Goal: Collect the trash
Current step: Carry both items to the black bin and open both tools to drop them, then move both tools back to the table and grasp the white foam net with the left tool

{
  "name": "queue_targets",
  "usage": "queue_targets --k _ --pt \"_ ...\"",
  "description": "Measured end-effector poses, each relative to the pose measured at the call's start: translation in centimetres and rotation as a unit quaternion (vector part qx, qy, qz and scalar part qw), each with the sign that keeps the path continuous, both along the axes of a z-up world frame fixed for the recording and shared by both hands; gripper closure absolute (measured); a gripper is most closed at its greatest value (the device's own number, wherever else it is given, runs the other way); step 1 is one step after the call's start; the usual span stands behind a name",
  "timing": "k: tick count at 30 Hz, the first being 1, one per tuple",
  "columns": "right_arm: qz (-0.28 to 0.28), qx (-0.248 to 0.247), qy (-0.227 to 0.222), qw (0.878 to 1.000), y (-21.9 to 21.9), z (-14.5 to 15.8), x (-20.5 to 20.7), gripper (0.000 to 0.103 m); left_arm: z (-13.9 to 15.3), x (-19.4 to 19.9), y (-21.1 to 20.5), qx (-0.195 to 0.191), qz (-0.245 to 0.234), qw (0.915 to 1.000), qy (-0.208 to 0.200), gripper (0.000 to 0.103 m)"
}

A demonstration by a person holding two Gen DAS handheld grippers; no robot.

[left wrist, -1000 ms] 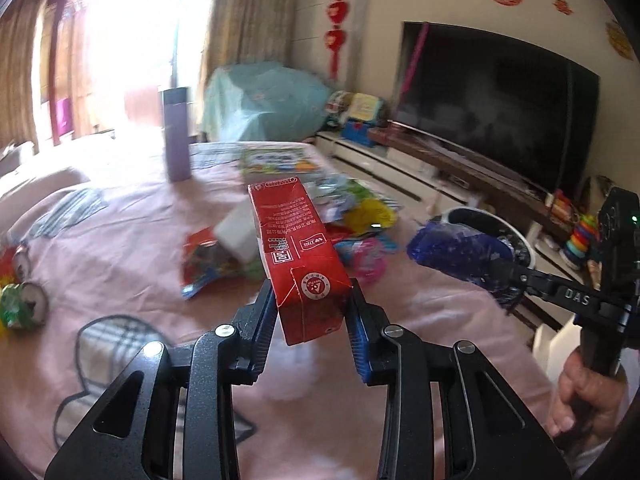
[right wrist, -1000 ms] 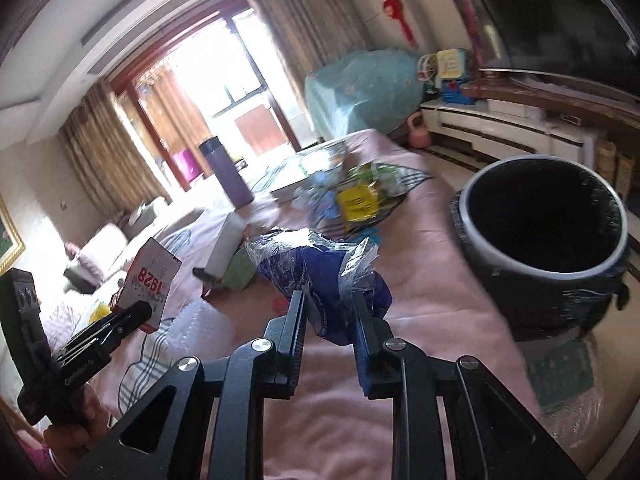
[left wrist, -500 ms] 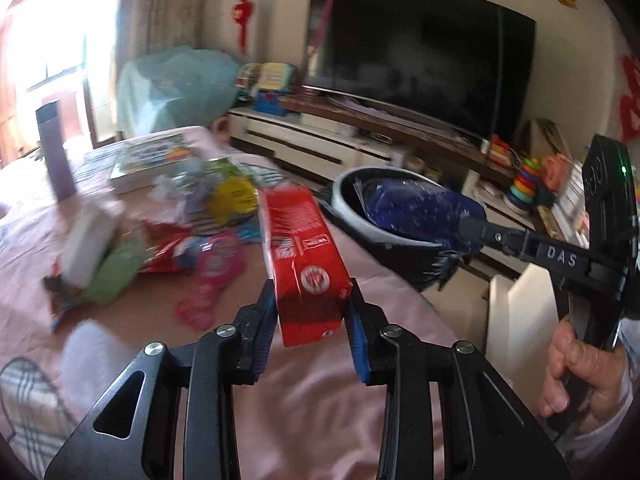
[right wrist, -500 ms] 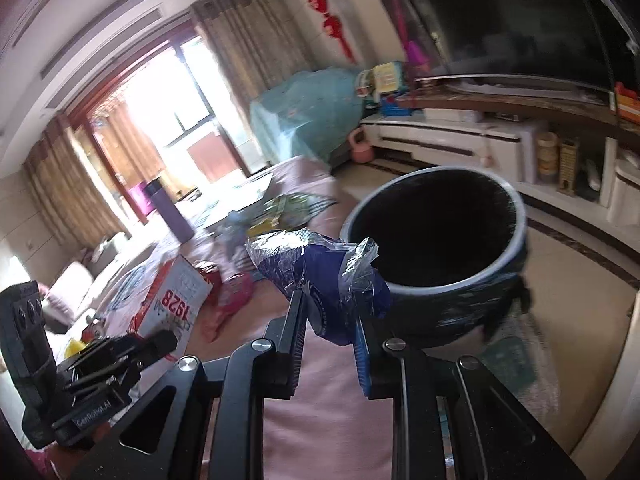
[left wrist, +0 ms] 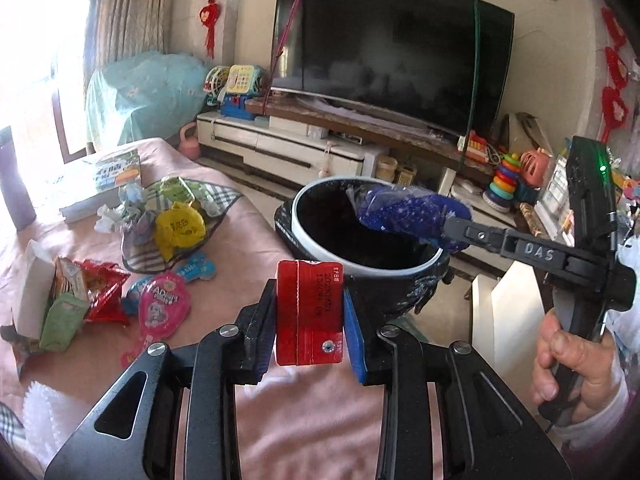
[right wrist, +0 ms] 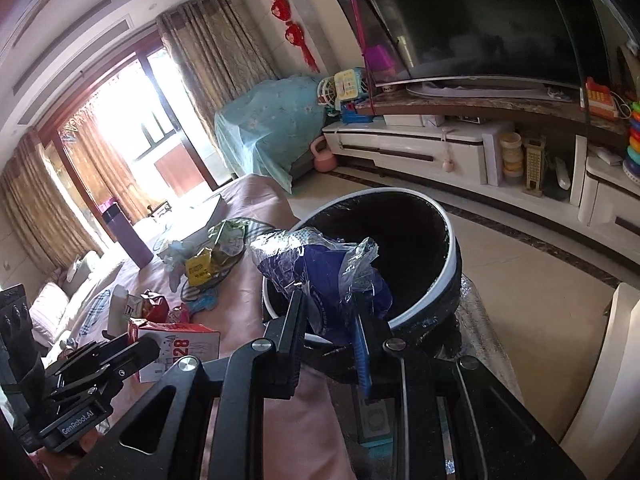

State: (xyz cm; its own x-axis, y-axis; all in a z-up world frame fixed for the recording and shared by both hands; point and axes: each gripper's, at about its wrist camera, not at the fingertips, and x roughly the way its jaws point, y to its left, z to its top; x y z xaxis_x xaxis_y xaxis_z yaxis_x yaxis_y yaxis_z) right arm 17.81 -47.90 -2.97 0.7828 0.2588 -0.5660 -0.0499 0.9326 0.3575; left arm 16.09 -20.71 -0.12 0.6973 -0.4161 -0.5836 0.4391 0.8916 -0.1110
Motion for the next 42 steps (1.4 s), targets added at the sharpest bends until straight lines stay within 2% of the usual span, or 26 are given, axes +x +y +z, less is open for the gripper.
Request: queue_targets --k 7,15,22,26,28,29,30,33,36,38,40,42 --pt "-0.004 -0.005 0.006 1.000 -0.7 -0.1 1.6 0.081 1.4 1.2 -1.6 -0.010 -0.015 0.9997 -0.018 0.074" --pt "-0.015 -0.018 0.020 1.000 -2.6 -0.1 3.5 0.081 2.0 4.4 -4.8 -0.026 -0.030 0.9990 -0.022 0.074" --pt "-0.019 -0.029 0.036 0.999 -3.7 -0.6 5.2 0.081 0.3 7.3 -7.4 -0.029 -0.041 0.9987 0.003 0.074" --pt "-0.019 -0.028 0.044 0.998 -4.0 -1.0 6.0 0.079 -1.0 8.6 -8.0 -0.028 -0.042 0.9982 0.034 0.074" --pt "-0.019 -0.024 0.048 0.998 -4.2 -1.0 6.3 0.071 -1.7 9.2 -7.9 -0.025 -0.041 0.9970 0.061 0.065" --pt "-0.020 -0.017 0.049 0.998 -4.3 -1.1 6.4 0.066 -1.8 9.3 -7.7 -0.025 -0.039 0.9966 0.069 0.042" --pt "-0.020 -0.010 0.048 0.999 -4.5 -1.1 6.3 0.056 -1.8 9.1 -7.3 -0.026 -0.030 0.9968 0.069 0.026" --pt "-0.022 -0.001 0.042 0.999 -4.5 -0.8 5.9 0.039 -1.4 8.1 -6.1 -0.031 -0.019 0.9978 0.056 0.024" --pt "-0.025 0.002 0.036 0.999 -4.1 -0.5 5.2 0.036 -1.0 6.9 -4.8 -0.032 -0.012 0.9980 0.053 0.024" --pt "-0.024 0.012 0.032 0.999 -3.6 -0.3 4.6 0.028 -0.8 5.6 -3.6 -0.031 -0.004 0.9984 0.046 0.023" --pt "-0.024 0.018 0.025 0.999 -2.9 -0.2 3.9 0.011 -0.6 4.2 -2.5 -0.028 0.002 0.9989 0.038 0.020" --pt "-0.024 0.023 0.019 0.999 -1.9 -0.1 3.0 0.004 -0.5 3.2 -1.5 -0.025 0.010 0.9991 0.032 0.019"
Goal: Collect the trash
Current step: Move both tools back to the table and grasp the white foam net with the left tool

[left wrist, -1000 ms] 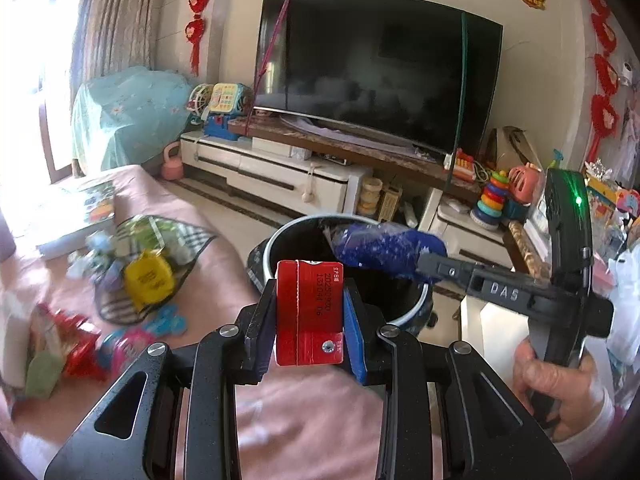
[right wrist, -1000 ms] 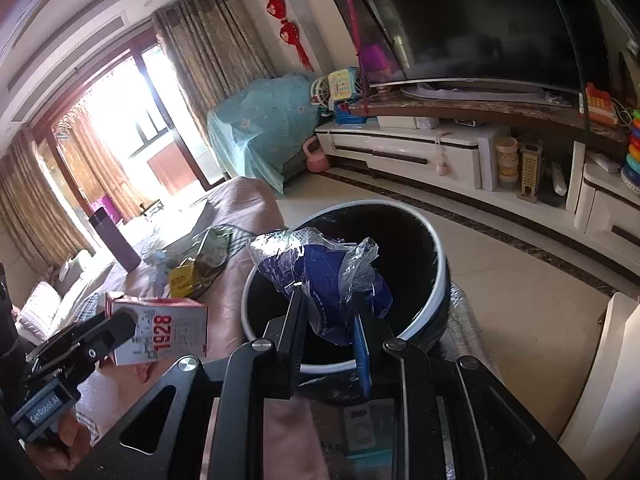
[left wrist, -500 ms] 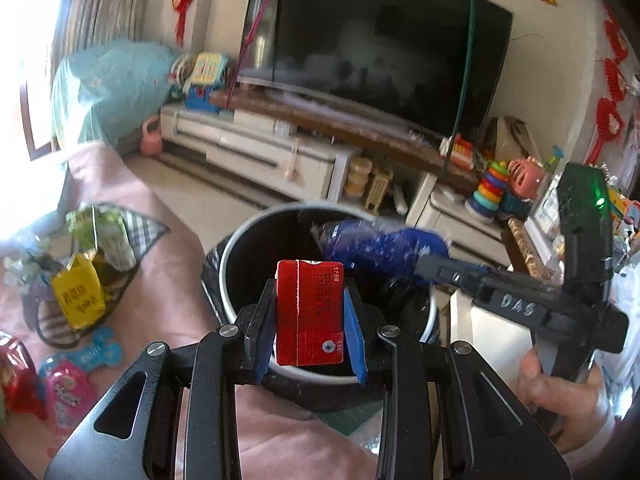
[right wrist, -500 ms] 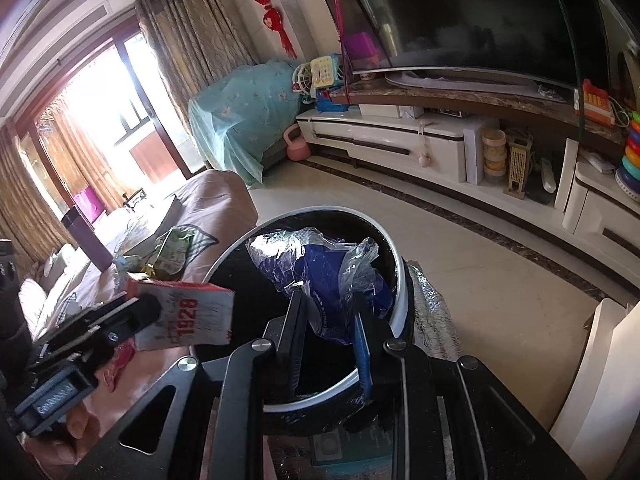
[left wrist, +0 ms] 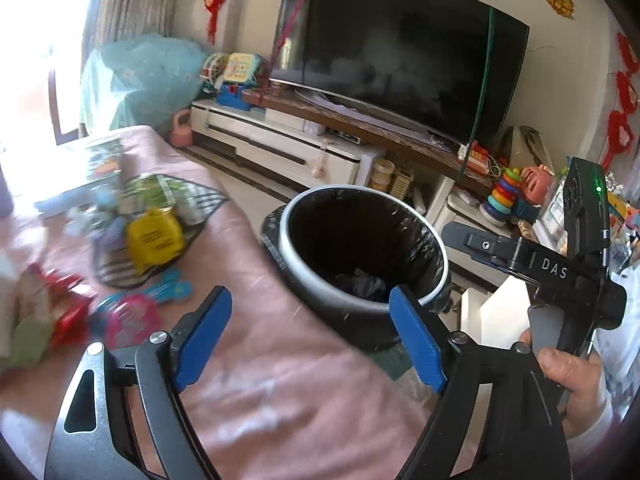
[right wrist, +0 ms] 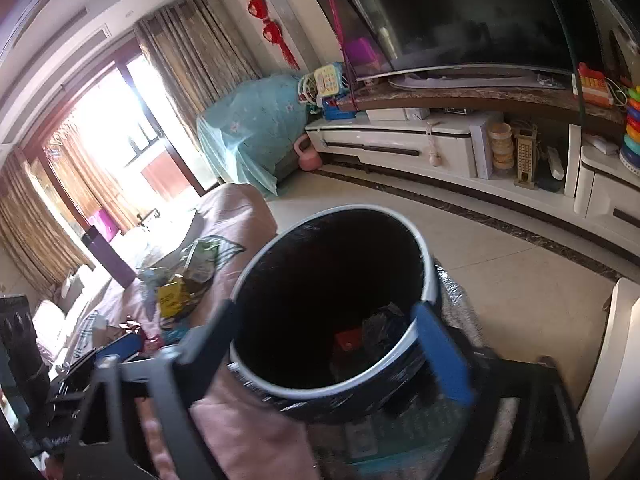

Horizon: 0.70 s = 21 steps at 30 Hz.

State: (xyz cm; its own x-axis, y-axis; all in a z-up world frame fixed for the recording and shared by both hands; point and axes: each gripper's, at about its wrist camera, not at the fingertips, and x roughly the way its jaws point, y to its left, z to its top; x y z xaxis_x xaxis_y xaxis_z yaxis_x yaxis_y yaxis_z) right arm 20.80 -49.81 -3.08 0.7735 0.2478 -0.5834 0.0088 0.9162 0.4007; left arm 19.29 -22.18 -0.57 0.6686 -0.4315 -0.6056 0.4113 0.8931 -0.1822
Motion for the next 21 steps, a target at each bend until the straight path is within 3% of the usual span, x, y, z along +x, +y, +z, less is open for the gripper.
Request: queue_targets --k 8,21 --pt "0.019 0.014 0.009 1.000 4.6 -0.7 -2.8 0.003 -0.1 -4.4 4.6 0.021 0.037 0.9990 -0.009 0.018" --pt "0.068 0.020 0.028 0.997 11.4 -2.4 -4.5 0.003 -1.1 -9.3 12.7 0.021 0.111 0.9935 -0.001 0.018"
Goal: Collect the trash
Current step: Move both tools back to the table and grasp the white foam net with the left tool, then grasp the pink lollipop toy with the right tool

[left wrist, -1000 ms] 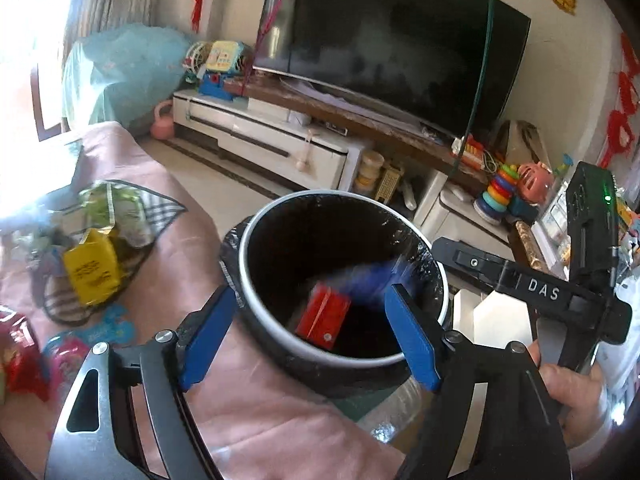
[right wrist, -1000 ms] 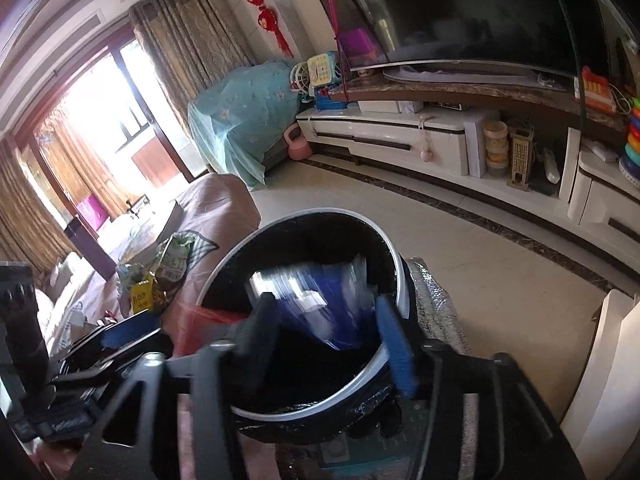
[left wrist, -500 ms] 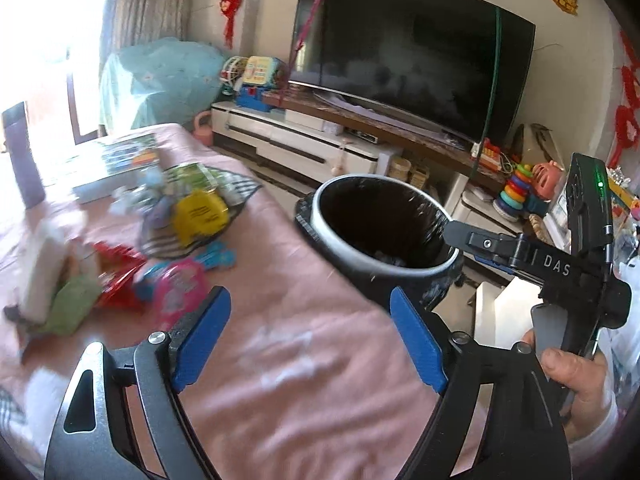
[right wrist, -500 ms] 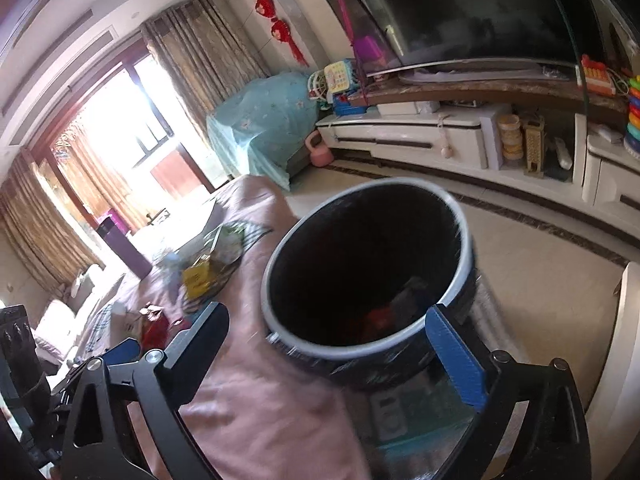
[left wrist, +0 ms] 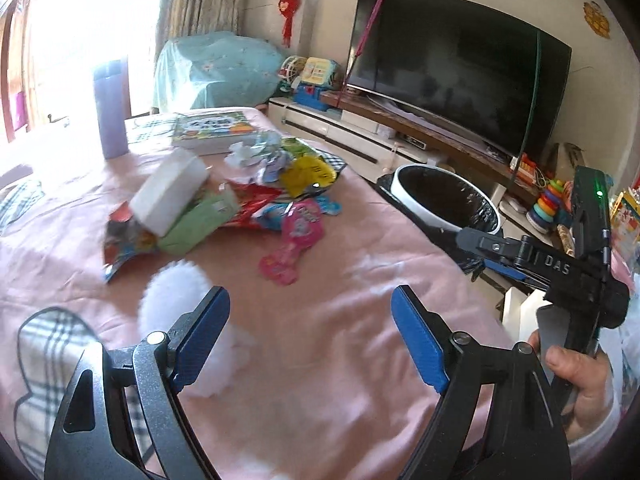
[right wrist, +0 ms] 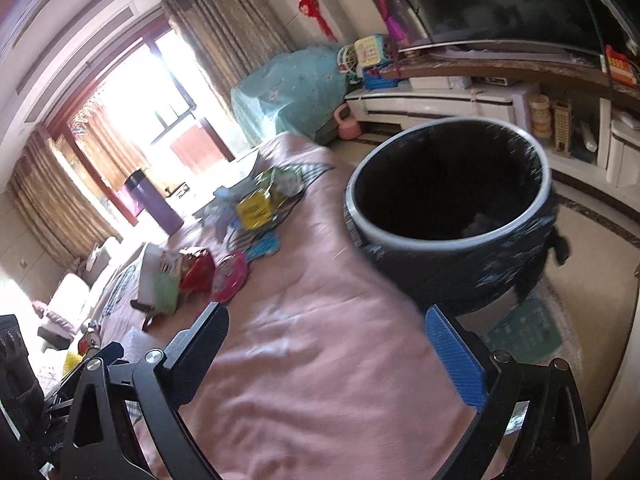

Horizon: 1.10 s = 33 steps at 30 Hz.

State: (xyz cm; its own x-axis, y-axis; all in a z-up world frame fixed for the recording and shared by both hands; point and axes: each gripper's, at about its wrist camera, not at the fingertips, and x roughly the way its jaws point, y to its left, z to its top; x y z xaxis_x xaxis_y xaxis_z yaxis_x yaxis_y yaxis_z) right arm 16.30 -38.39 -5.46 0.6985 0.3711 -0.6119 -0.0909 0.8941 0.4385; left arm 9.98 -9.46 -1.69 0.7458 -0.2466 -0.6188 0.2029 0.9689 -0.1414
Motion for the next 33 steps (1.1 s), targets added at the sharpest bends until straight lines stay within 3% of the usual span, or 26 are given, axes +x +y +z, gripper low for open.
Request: queue_targets --k 9,24,25,32,33 --pt "0.053 -0.019 0.005 0.998 5.5 -0.4 0.4 0.003 0.1 -2.2 4.1 0.000 0.047 0.9987 -0.017 0.018" --pt "0.103 -0.049 0.020 0.993 11.1 -1.5 4.4 0.007 -3.8 0.6 7.3 -0.002 0.085 0.9947 0.057 0.018" --pt "0.106 -0.052 0.022 0.993 11.4 -1.6 4.8 0.010 -3.9 0.7 7.3 -0.002 0.086 0.9945 0.059 0.020" --pt "0.121 -0.067 0.052 0.989 13.6 -3.1 8.2 0.024 -4.7 3.6 7.5 -0.014 0.068 0.9953 0.068 0.072" --pt "0.124 -0.071 0.056 0.988 13.9 -3.4 8.5 0.031 -4.6 3.9 7.4 -0.014 0.067 0.9953 0.068 0.077"
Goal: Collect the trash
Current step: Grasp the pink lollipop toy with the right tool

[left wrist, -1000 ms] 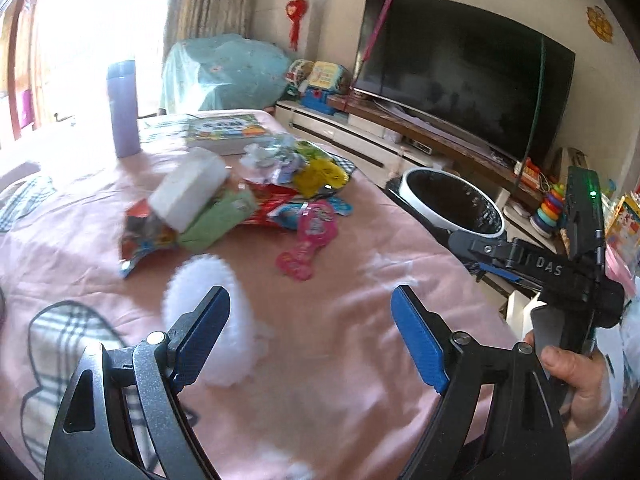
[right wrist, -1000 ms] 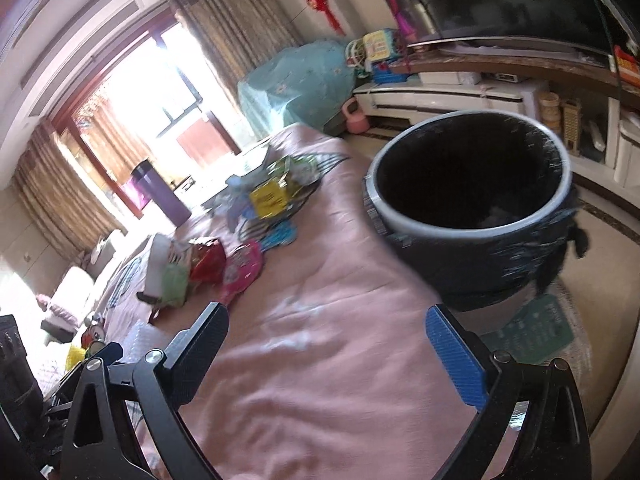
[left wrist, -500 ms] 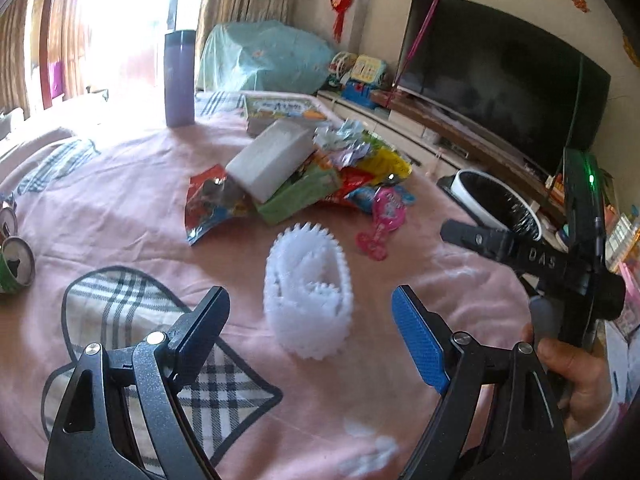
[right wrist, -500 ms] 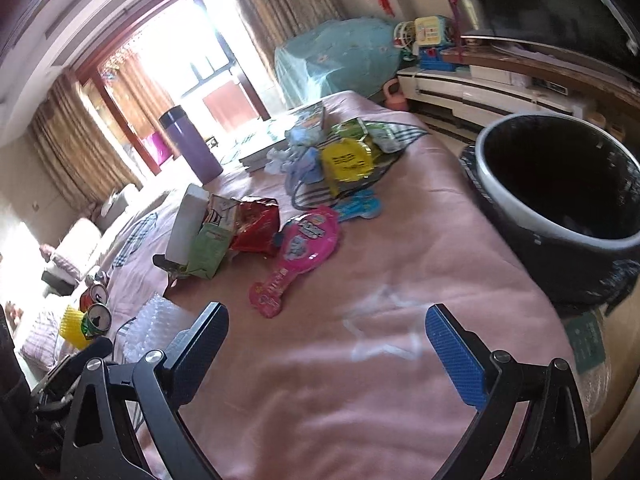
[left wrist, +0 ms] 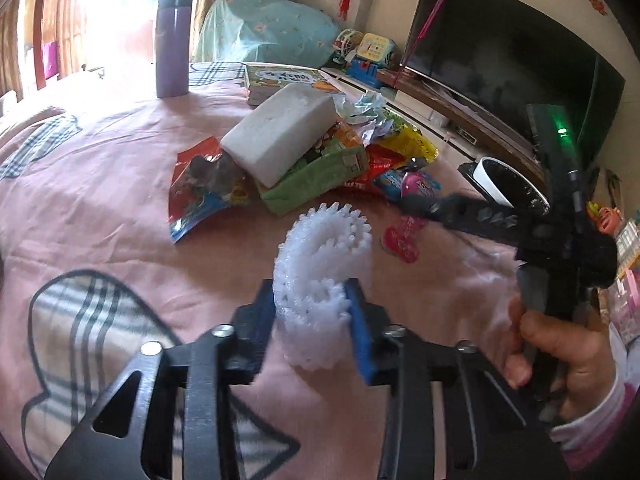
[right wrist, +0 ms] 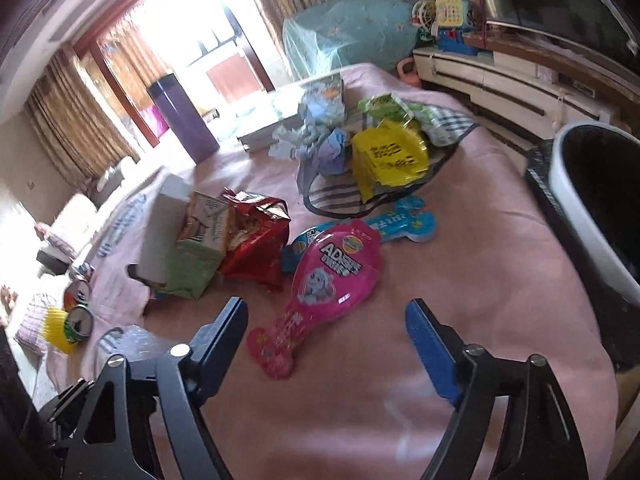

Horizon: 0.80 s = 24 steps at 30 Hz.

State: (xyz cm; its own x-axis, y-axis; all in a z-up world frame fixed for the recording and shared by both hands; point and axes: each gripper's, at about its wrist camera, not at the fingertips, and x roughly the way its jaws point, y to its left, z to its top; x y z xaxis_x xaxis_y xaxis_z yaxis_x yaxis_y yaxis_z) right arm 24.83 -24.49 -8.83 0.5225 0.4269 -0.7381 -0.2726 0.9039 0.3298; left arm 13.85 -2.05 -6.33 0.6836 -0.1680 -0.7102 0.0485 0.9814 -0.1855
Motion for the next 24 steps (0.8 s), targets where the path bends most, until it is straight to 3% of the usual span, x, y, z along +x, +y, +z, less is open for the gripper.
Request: queue_targets --k 2,5,6,13,24 --pt "0.005 -0.020 -0.007 1.000 0.7 -0.2 0.2 0.046 0.1 0.6 0.1 -0.006 0.001 1.0000 0.000 0.079" --pt "0.019 -0.011 -0.005 1.000 0.7 -0.2 0.1 0.075 0.6 1.2 0.3 -0.012 0.003 0.9999 -0.005 0.081" --pt "0.019 -0.009 -0.005 1.000 0.5 -0.1 -0.1 0.079 0.7 1.3 0.2 -0.013 0.002 0.9999 -0.007 0.081" --pt "0.017 0.012 -0.017 1.000 -1.6 0.8 -2.1 0.079 1.3 1.9 -1.3 -0.018 -0.017 0.9996 -0.012 0.082" --pt "-0.035 0.029 -0.036 0.998 -8.3 2.8 -4.5 0.080 2.5 2.3 -6.7 -0.017 -0.074 0.9969 -0.020 0.082"
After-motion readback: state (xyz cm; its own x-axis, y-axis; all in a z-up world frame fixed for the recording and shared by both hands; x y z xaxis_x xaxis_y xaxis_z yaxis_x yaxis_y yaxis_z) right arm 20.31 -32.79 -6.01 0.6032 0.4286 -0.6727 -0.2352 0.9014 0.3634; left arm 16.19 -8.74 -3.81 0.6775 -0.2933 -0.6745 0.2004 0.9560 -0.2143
